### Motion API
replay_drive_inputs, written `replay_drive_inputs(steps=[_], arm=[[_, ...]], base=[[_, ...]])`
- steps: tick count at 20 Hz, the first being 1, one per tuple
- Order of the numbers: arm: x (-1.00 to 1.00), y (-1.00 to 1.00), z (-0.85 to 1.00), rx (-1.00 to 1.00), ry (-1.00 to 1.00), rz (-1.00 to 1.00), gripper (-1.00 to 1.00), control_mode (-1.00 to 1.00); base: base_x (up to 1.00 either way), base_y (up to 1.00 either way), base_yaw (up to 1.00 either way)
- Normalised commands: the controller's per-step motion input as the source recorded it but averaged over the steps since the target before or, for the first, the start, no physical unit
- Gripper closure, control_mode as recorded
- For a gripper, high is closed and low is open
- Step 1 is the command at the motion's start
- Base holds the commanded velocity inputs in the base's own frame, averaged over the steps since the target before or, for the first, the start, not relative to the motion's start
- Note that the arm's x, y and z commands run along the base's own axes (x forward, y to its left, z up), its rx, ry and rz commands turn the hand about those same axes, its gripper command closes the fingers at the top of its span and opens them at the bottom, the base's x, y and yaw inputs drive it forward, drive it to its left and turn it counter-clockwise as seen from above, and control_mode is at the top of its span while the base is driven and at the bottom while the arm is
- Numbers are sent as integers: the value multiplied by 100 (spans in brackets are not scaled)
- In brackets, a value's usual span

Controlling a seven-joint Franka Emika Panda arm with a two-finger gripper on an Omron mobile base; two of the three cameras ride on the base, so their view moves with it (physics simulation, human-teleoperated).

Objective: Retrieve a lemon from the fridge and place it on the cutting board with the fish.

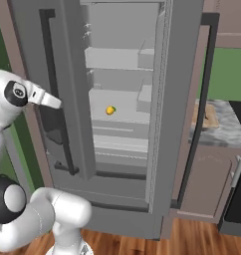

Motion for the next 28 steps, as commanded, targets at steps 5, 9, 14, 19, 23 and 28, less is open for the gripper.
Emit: replay_drive_inputs(steps=[5,9,14,19,23,28], arm=[[-56,61,0,5,7,-4,100,-100],[-41,62,0,1,-1,0,100,-100],[-5,33,0,0,0,-4,-100,-100],[0,16,0,0,0,-1,-100,-100],[-14,26,0,0,0,0,-100,-100],[-59,16,2,0,0,0,-100,-100]], base=[[0,0,0],[0,0,0],[0,0,0],[0,0,0],[0,0,0],[0,0,0]])
